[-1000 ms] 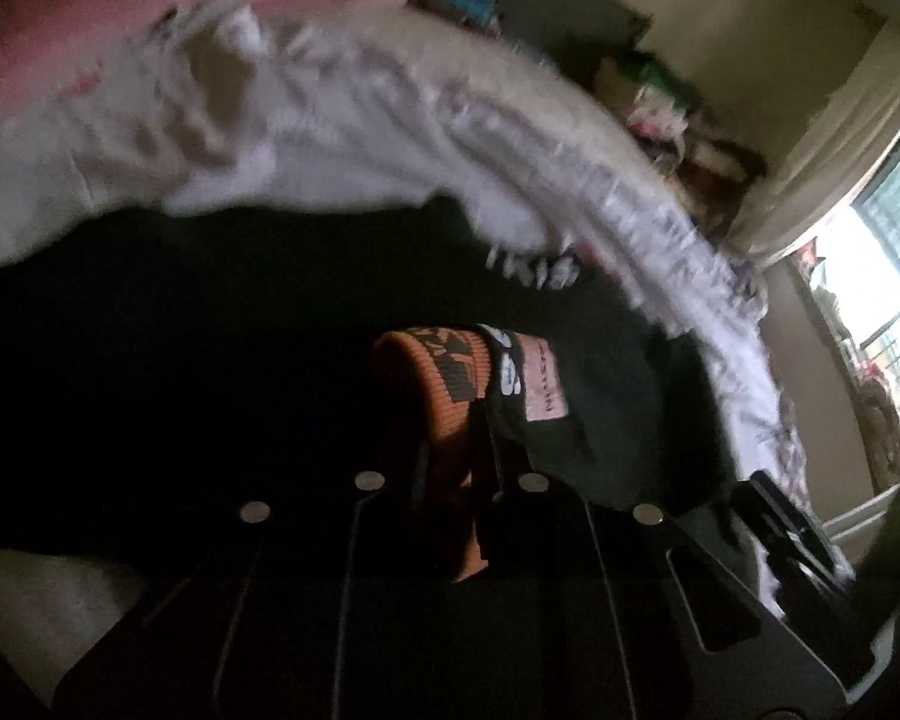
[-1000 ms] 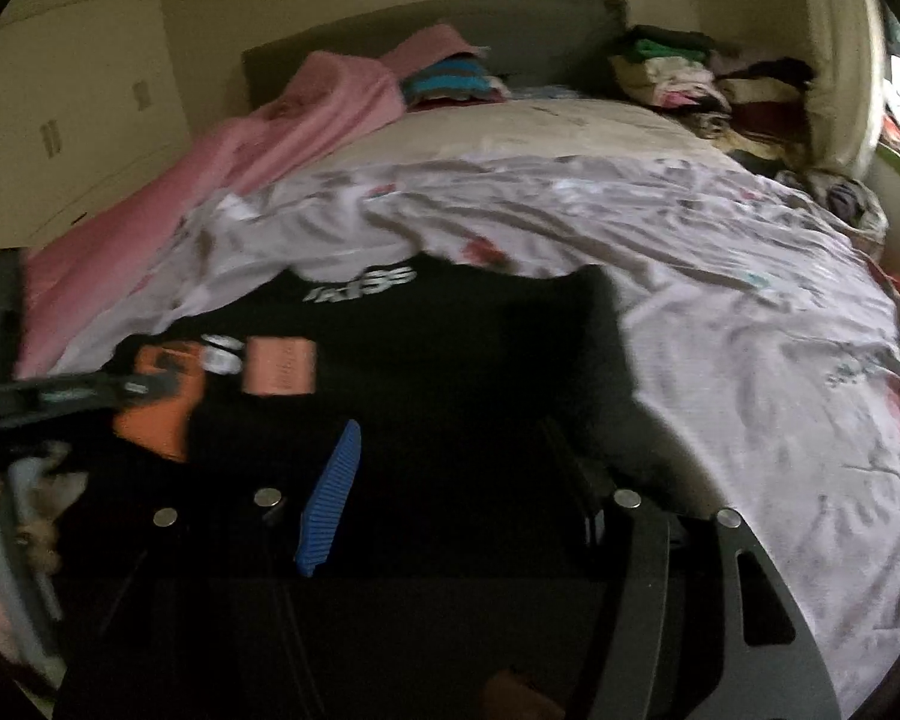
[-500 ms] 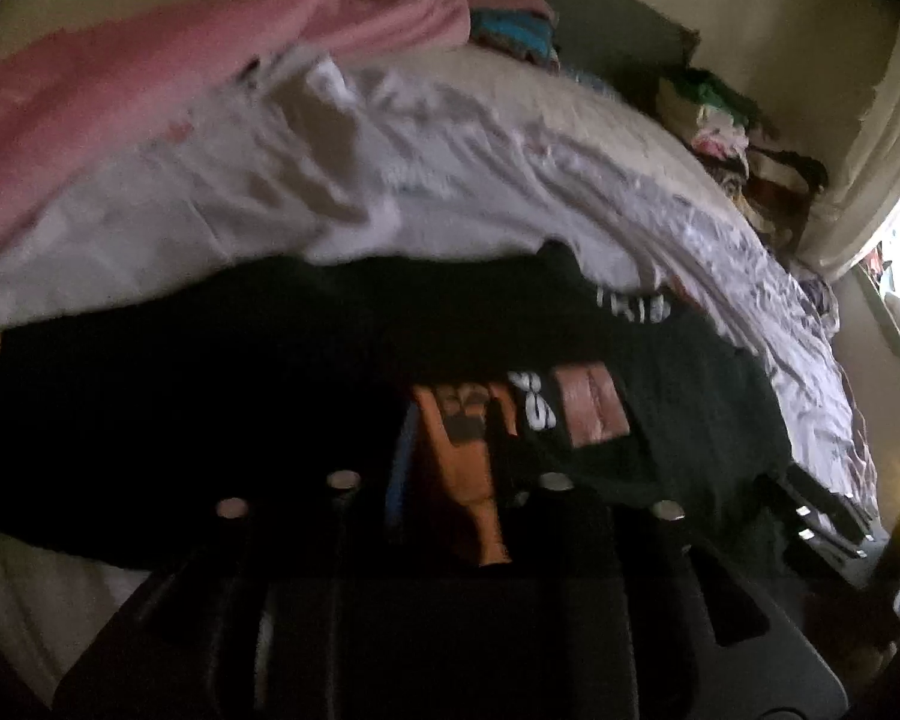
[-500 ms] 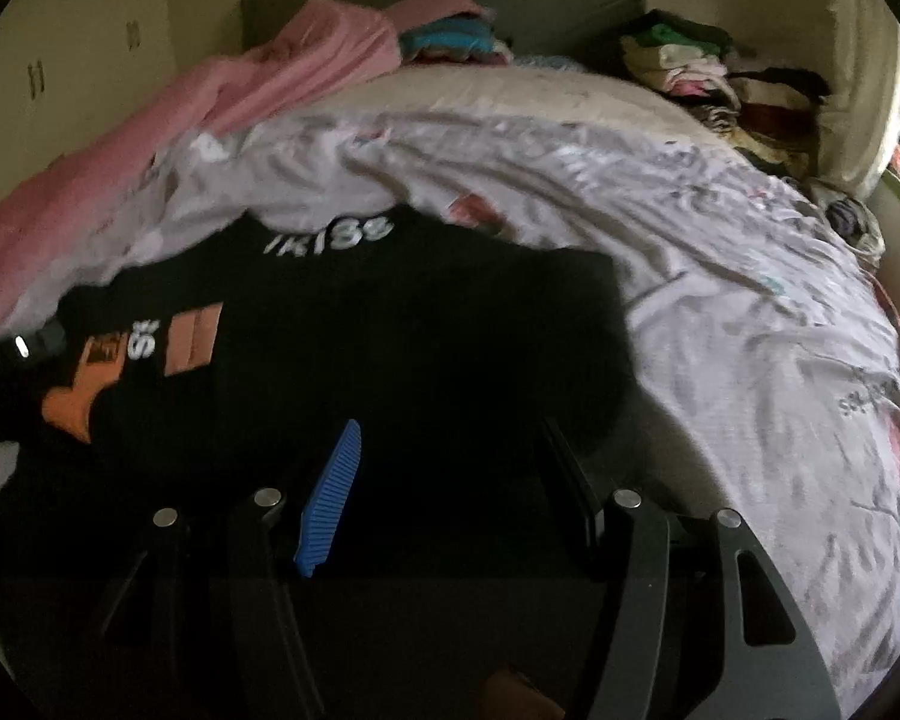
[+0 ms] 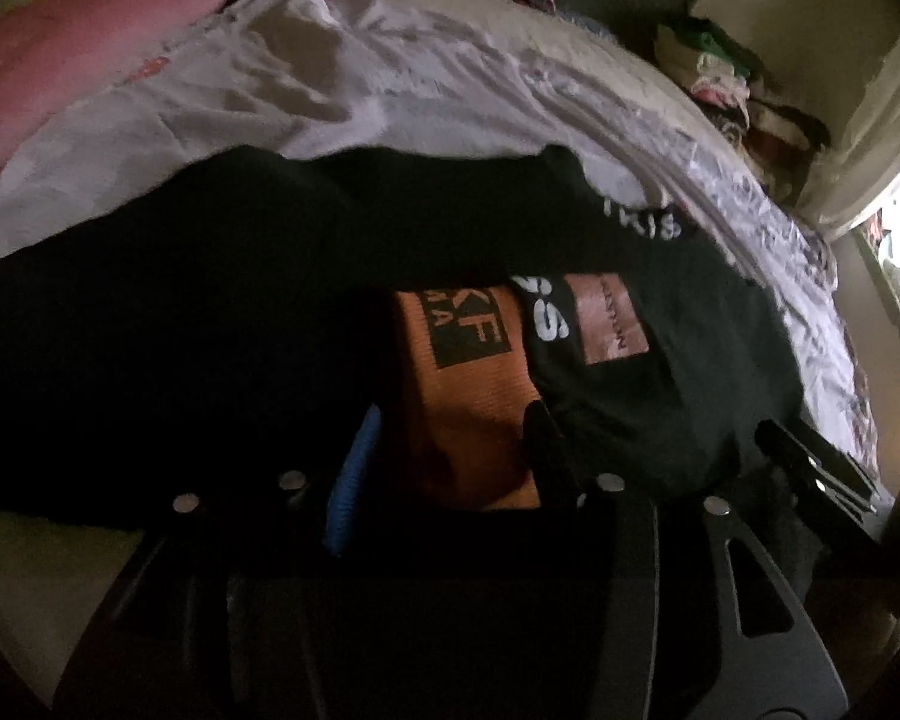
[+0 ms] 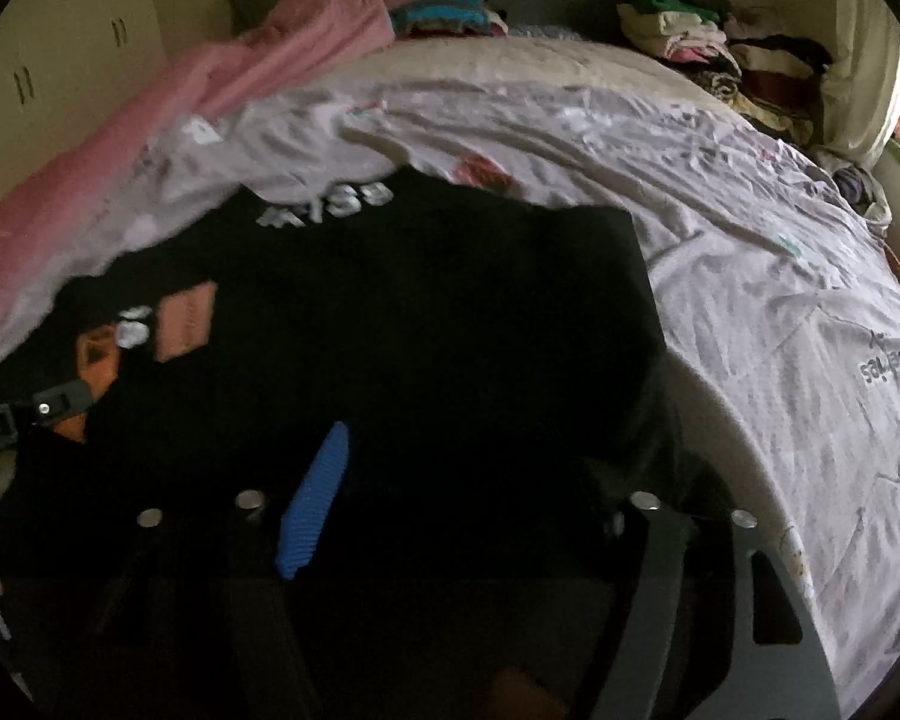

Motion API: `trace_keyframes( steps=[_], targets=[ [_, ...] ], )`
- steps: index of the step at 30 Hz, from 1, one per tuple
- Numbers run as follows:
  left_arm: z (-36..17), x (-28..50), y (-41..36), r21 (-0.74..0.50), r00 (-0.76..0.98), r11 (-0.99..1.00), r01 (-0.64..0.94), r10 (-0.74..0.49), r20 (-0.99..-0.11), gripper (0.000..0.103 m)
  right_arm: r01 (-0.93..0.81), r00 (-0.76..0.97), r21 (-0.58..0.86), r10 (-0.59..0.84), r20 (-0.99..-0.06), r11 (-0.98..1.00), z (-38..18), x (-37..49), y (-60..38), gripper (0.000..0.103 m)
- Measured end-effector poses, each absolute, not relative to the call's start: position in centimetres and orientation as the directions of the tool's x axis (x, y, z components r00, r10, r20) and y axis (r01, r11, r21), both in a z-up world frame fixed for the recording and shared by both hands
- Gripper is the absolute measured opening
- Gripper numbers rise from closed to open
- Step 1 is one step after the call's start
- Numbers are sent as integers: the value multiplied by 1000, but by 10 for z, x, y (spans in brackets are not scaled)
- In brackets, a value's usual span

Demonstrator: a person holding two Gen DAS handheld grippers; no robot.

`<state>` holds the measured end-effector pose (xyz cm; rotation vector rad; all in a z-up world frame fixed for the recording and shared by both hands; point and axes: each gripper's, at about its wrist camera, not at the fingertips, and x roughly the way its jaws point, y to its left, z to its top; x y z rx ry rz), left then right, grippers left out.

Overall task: Fold small clothes
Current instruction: 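Lower the cuff onto the sweatshirt and open the right gripper, then grasp the orange cuff of the other sleeve with the left gripper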

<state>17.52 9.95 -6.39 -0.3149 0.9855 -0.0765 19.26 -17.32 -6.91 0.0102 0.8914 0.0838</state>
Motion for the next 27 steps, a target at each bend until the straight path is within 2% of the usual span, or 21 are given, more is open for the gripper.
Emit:
trace_keyframes(
  steps=[2,4,6,7,12,27],
  targets=[
    [-54,170,100,-286,583,954,-84,-186,-791,56,-79,644,60,97,-759,995,-60,185,-170,76],
    [-43,161,106,-260,616,961,-96,-148,-774,57,-99,658,66,115,-744,993,-51,179,-164,81],
    [-35,155,113,-240,631,963,-120,-113,-768,78,-119,671,58,123,-731,991,-44,175,-158,86],
    [-31,152,117,-227,640,964,-136,-89,-763,92,-128,683,48,123,-720,991,-40,172,-152,91],
    [-20,137,135,-192,659,963,-186,-22,-752,93,-157,715,30,135,-686,987,-25,161,-132,96],
    [-12,106,197,-184,649,924,-336,86,-756,93,-305,723,1,232,-650,952,-3,151,-57,98]
  ],
)
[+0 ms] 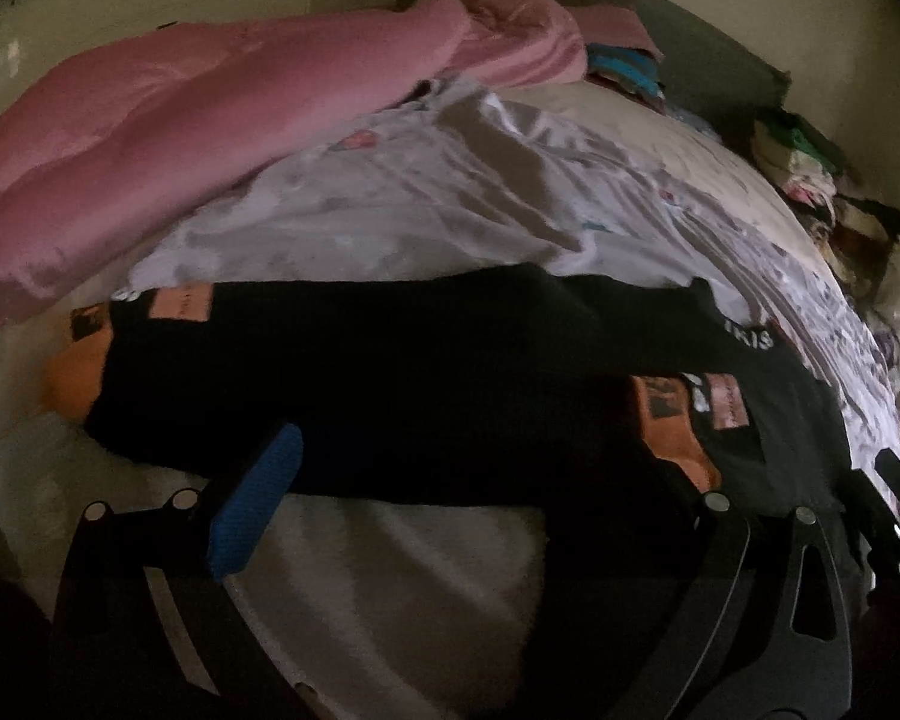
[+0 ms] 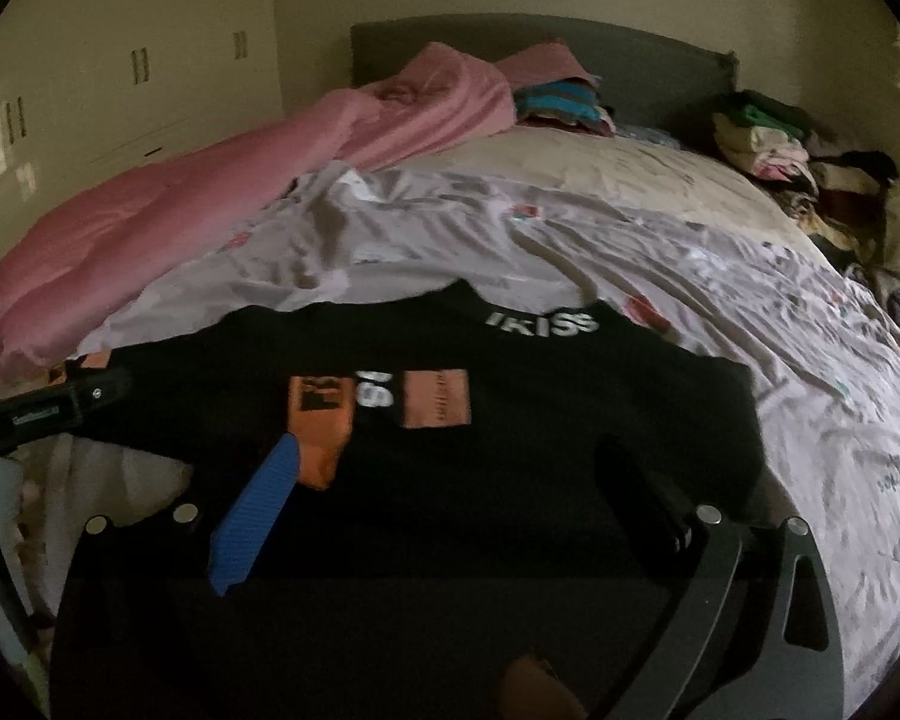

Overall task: Fold small clothes
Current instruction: 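Grasp the orange cuff of the other sleeve with the left gripper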

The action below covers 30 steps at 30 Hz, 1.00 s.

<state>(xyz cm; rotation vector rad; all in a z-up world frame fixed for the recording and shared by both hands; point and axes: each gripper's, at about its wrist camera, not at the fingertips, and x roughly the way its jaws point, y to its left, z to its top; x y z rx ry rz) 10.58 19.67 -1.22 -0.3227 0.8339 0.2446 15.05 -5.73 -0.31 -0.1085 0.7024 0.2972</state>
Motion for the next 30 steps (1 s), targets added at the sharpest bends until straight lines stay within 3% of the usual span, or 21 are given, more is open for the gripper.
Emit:
trace_keyframes(
  steps=[17,30],
  targets=[
    [-26,72,300,-214,573,768,-604,231,-786,93,-482,676,-42,341,-653,875,2,144,34,98],
    [-64,54,357,-280,523,641,-715,225,-822,93,-584,612,-34,413,-674,811,-7,136,87,98]
  ],
)
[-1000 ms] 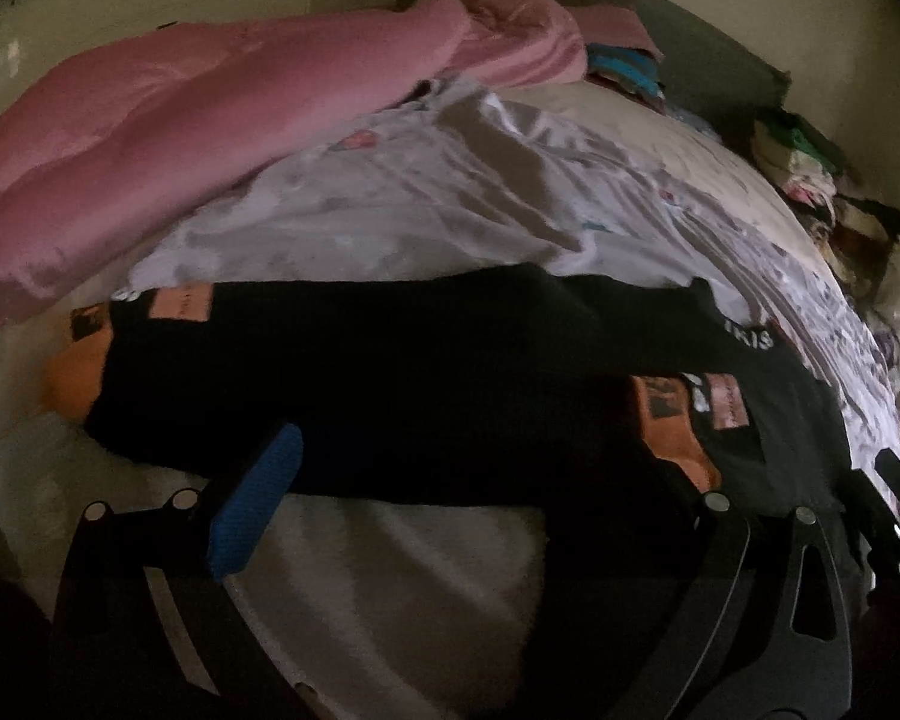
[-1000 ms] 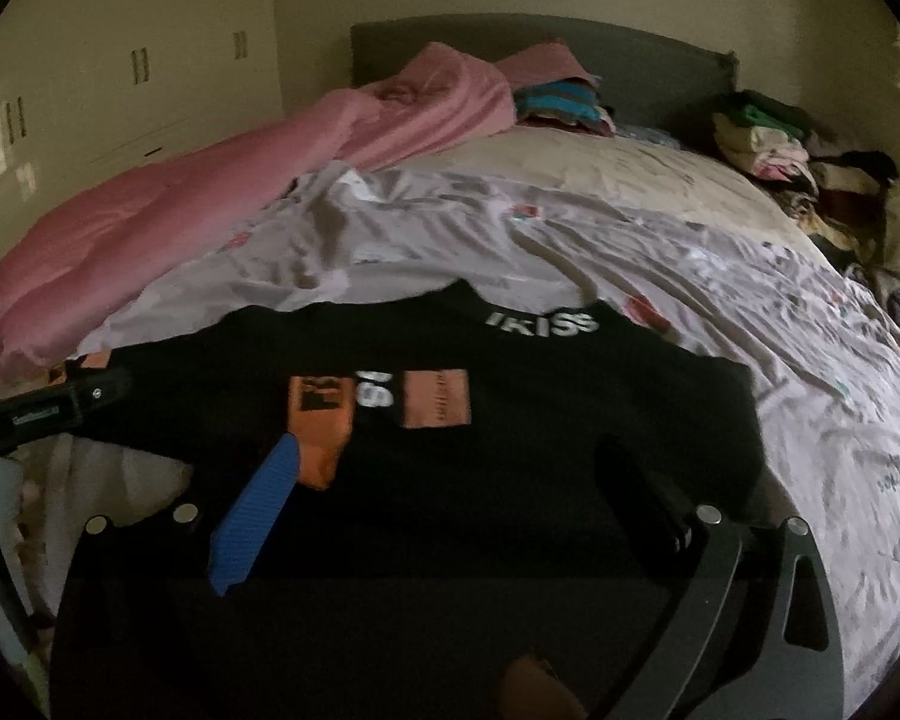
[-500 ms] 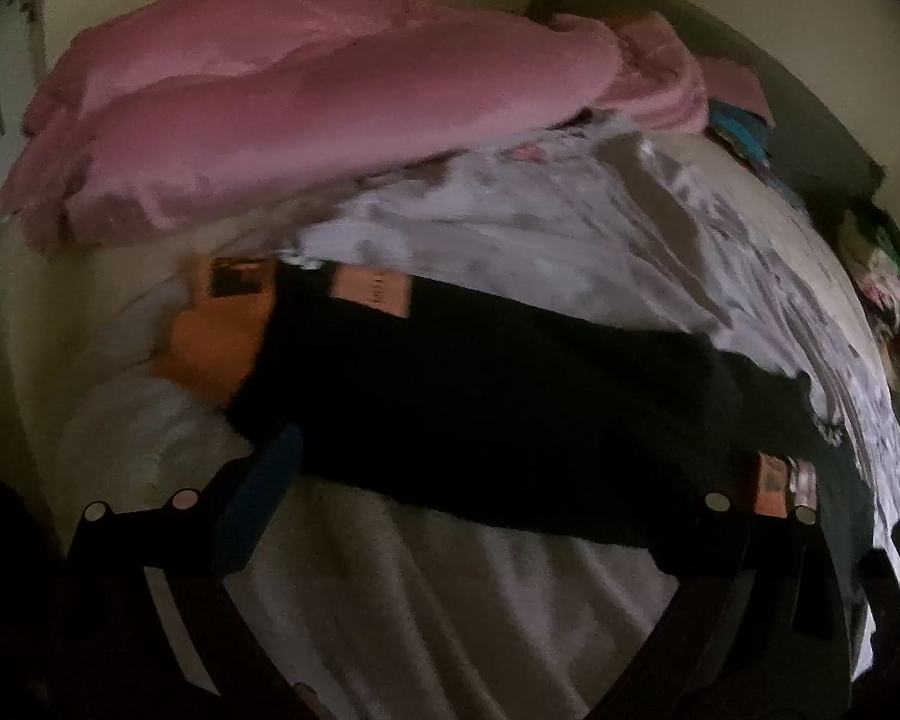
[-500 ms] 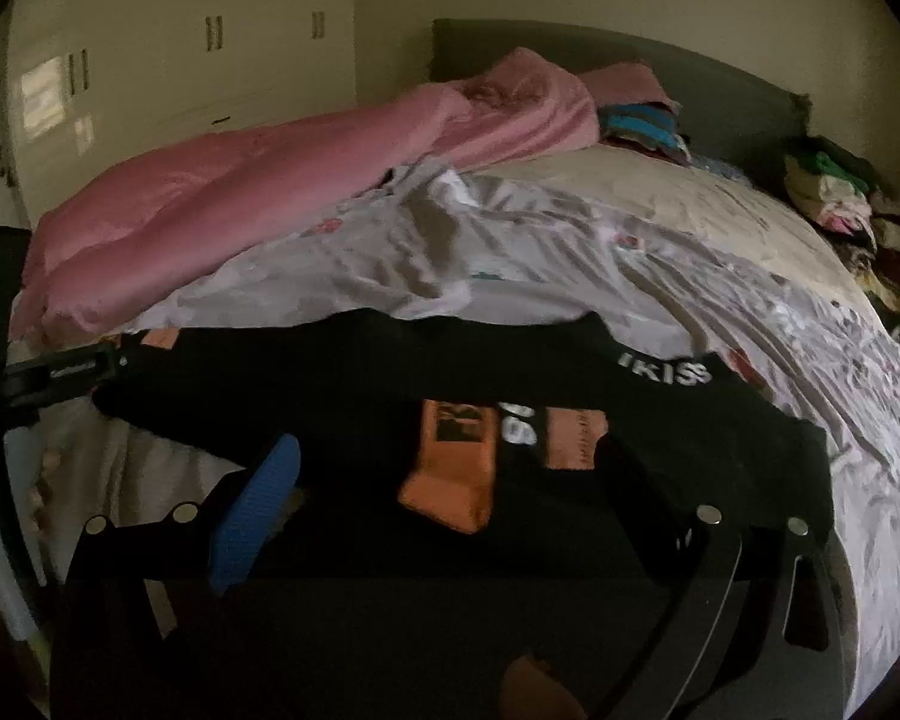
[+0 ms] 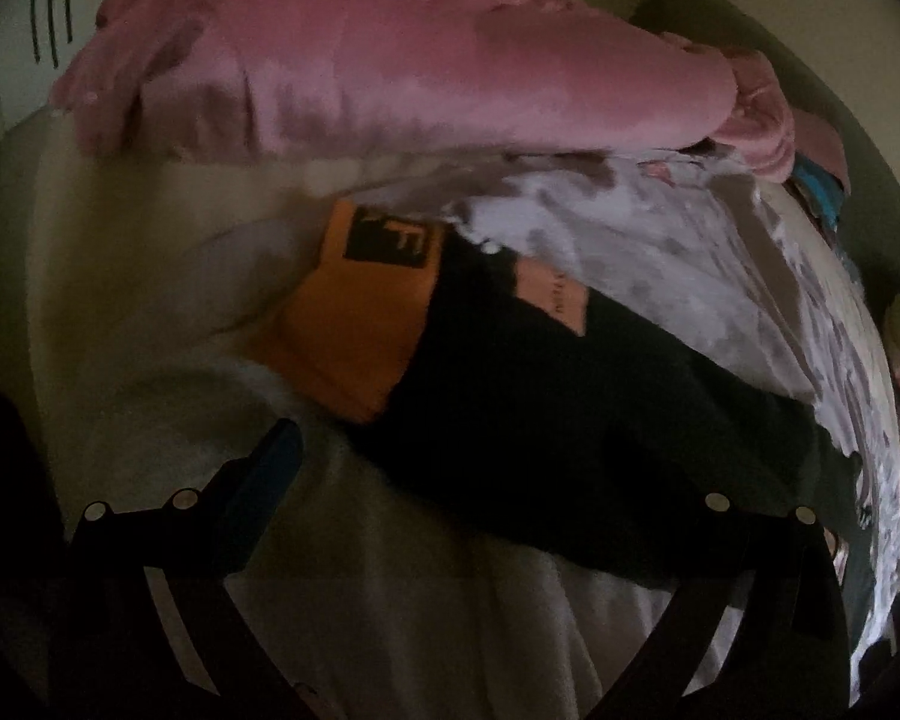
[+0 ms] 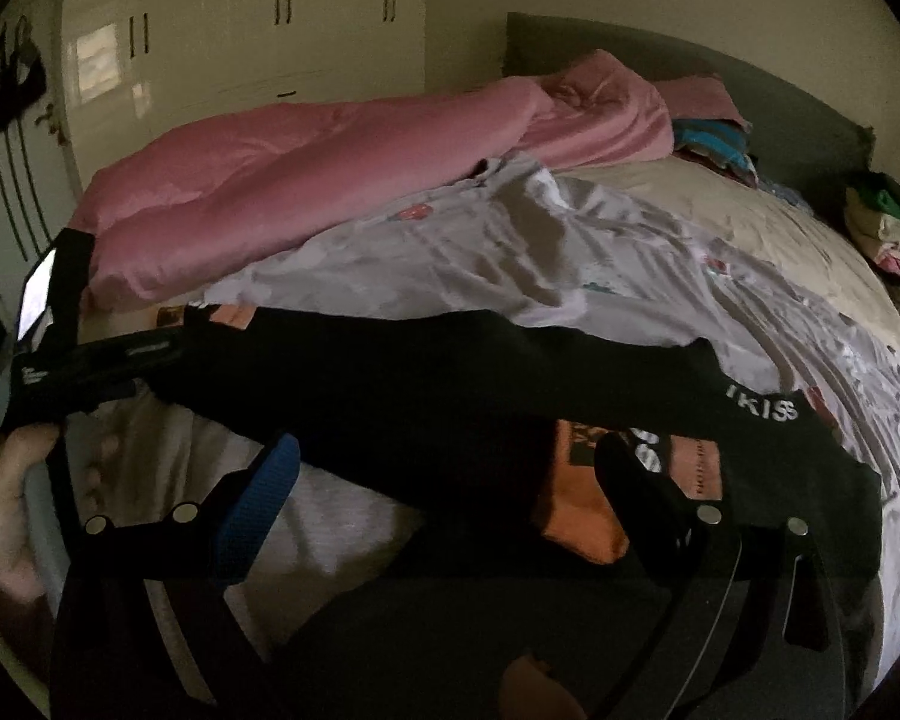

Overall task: Fold small clothes
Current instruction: 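Grasp the orange cuff of the other sleeve with the left gripper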

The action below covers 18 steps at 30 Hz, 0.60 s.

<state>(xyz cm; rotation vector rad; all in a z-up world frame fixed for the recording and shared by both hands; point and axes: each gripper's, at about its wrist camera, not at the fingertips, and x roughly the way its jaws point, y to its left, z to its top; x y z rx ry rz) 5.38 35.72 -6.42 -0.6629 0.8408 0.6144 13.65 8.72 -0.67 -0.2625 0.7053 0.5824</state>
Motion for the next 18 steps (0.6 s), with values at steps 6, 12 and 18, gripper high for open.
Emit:
trace_keyframes(
  steps=[6,12,18],
  targets=[
    [-68,56,366,-335,577,633,-698,220,-787,47,-584,596,-23,410,-690,811,-15,136,92,98],
    [-45,59,353,-366,662,690,-625,220,-716,11,-554,608,-14,393,-690,832,-18,136,77,98],
    [-2,50,327,-386,748,751,-535,209,-631,10,-495,637,1,364,-680,869,-15,136,42,98]
  ],
)
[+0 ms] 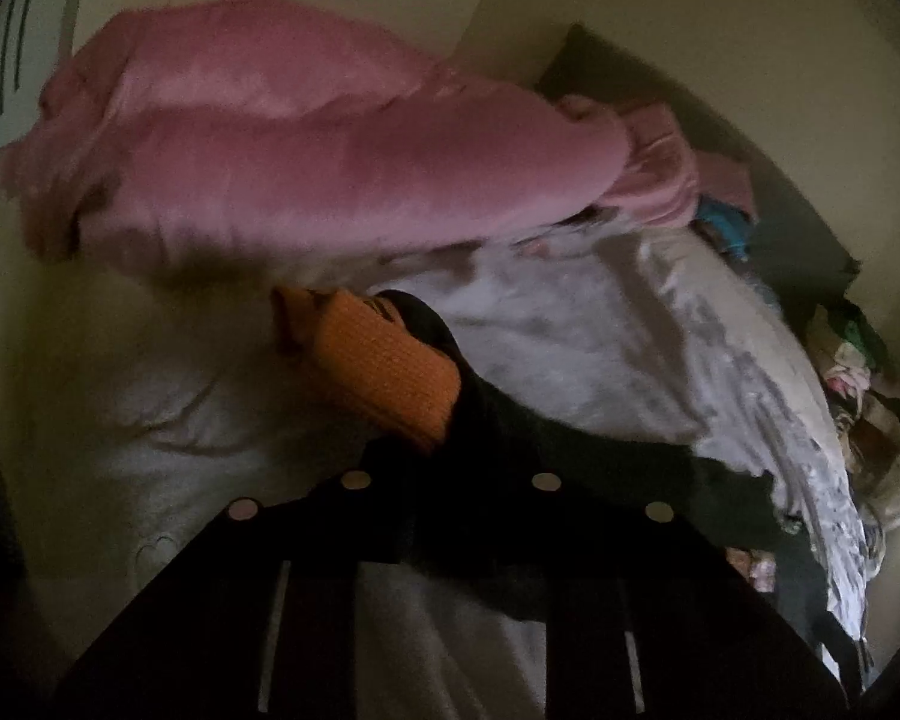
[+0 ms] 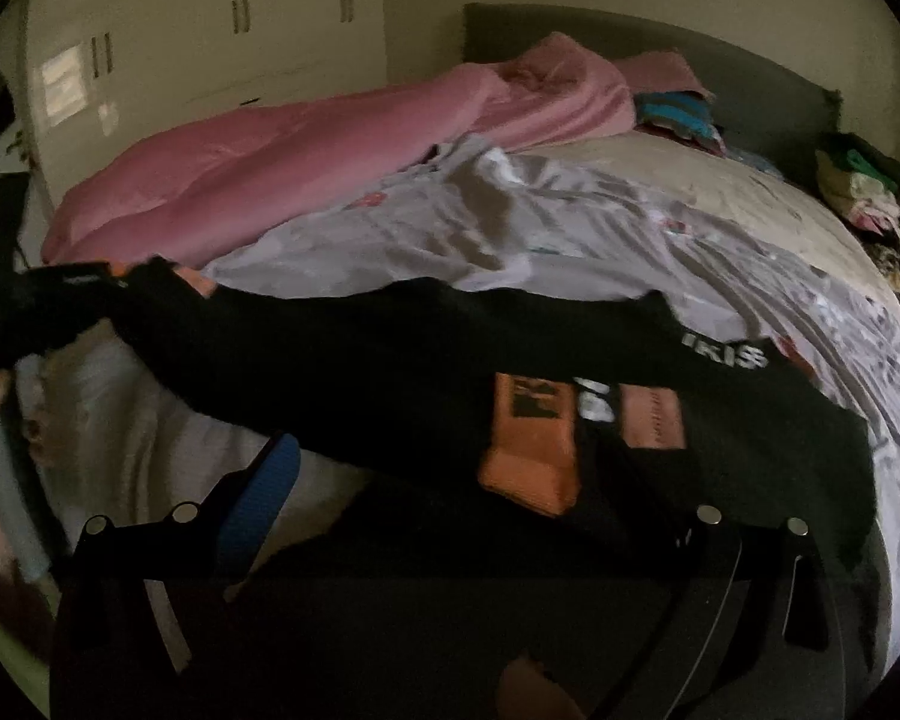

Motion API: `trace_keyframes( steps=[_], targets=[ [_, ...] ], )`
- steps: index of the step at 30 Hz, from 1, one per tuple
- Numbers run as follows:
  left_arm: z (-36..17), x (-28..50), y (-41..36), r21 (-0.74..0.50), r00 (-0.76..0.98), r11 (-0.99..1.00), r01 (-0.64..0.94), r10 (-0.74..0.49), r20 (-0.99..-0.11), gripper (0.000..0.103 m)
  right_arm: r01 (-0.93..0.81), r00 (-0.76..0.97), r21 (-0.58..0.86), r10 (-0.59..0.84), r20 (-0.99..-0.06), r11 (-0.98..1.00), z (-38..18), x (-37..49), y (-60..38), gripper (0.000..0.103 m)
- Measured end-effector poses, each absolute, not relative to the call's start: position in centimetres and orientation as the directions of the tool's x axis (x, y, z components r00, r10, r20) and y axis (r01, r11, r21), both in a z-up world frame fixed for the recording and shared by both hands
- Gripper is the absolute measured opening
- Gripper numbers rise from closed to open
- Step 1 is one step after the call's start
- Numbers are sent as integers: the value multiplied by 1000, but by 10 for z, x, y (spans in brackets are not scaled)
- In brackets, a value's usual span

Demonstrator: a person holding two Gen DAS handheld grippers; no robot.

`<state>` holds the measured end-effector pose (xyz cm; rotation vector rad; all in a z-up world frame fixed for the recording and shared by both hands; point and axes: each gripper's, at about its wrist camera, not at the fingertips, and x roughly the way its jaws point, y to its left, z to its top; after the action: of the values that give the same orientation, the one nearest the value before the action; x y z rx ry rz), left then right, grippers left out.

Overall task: Fold small clothes
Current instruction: 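Grasp the orange cuff of the other sleeve with the left gripper, then lift the held sleeve and carry it across the sweatshirt body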

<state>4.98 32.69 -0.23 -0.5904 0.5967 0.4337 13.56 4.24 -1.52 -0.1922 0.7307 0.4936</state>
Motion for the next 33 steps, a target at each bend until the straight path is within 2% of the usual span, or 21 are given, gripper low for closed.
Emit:
trace_keyframes(
  steps=[10,33],
  targets=[
    [55,56,263,-363,827,844,-396,156,-540,9,-372,700,31,302,-647,928,-1,135,-25,98],
    [86,101,146,-364,842,920,-148,-76,-535,9,-163,771,158,225,-595,974,17,121,-156,98]
  ],
)
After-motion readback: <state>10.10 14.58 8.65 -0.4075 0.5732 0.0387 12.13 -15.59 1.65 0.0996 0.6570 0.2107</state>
